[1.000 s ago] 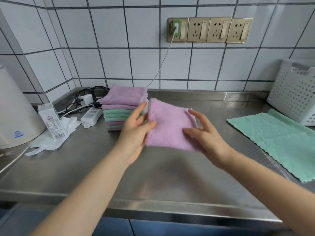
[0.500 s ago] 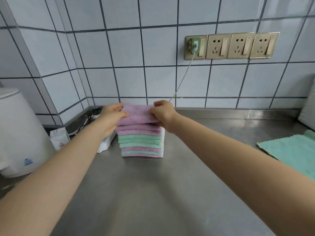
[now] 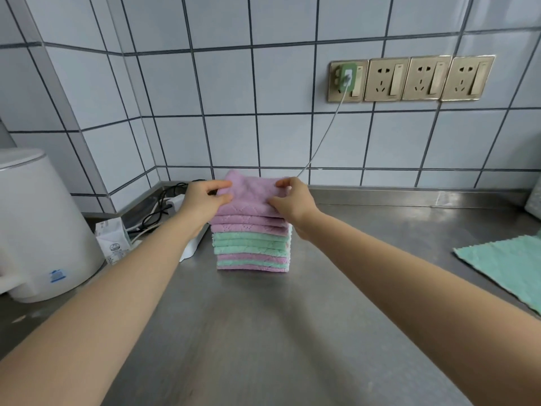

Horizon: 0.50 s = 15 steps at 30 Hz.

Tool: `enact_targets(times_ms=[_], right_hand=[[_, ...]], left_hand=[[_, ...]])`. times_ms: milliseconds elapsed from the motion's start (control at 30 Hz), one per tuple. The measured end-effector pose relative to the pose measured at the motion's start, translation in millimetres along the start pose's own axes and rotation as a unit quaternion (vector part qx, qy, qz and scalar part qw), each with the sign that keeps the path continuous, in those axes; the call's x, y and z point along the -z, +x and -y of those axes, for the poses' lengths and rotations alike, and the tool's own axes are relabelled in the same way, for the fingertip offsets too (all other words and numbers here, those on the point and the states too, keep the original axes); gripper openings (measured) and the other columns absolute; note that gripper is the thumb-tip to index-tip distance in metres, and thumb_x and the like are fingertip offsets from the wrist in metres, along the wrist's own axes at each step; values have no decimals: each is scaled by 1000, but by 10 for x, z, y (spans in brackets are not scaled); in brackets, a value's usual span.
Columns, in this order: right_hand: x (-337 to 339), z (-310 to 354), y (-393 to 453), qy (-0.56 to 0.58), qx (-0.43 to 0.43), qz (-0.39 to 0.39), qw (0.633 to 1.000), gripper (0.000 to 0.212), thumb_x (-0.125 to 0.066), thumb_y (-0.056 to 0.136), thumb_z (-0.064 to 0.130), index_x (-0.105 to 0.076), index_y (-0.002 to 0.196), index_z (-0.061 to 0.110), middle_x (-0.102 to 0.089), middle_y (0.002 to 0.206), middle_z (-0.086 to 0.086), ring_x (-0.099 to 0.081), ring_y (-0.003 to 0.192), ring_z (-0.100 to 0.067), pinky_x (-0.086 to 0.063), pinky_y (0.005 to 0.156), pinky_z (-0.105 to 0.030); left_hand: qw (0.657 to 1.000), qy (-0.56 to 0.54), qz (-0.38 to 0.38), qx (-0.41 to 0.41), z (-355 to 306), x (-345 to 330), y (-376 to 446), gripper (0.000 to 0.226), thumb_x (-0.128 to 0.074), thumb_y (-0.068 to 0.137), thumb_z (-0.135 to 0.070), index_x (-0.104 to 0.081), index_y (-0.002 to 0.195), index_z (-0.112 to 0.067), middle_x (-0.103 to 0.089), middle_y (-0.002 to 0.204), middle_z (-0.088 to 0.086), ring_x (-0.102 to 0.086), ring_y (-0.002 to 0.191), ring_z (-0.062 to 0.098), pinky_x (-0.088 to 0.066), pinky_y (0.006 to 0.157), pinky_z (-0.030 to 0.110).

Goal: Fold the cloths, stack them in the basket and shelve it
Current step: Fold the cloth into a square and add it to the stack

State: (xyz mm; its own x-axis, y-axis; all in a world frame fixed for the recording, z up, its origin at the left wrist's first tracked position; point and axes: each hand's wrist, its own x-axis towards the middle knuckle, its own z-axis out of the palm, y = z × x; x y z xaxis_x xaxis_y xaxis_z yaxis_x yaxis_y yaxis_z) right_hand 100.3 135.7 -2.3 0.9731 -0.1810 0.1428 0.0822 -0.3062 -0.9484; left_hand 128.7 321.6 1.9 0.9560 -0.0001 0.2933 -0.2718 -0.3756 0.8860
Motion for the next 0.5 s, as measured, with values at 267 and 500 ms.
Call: enact_targets(times_ms=[267,500], right_hand=[[183,41,-33,-40,-18,16,999,45,-56,91,22,-45,134,14,-54,119,-8,-63,95,-25,-54,89,-41],[914,-262,-620,-2,-20,17,1000,33,-49,92,10,-51,124,8,-57,101,-7,-64,92,-29,-58,81,-41]], left_hand=[[990,133,2,-49,-47,-7,-146,27,-53,93,-8,-68,115,-6,-57,92,-8,-49,94,14,-35,84,24],[938,248,-43,-237,-359,-223,-600,23,-55,89,-10,-72,104,-7,-64,119,7,-50,117,27,-30,103,26]])
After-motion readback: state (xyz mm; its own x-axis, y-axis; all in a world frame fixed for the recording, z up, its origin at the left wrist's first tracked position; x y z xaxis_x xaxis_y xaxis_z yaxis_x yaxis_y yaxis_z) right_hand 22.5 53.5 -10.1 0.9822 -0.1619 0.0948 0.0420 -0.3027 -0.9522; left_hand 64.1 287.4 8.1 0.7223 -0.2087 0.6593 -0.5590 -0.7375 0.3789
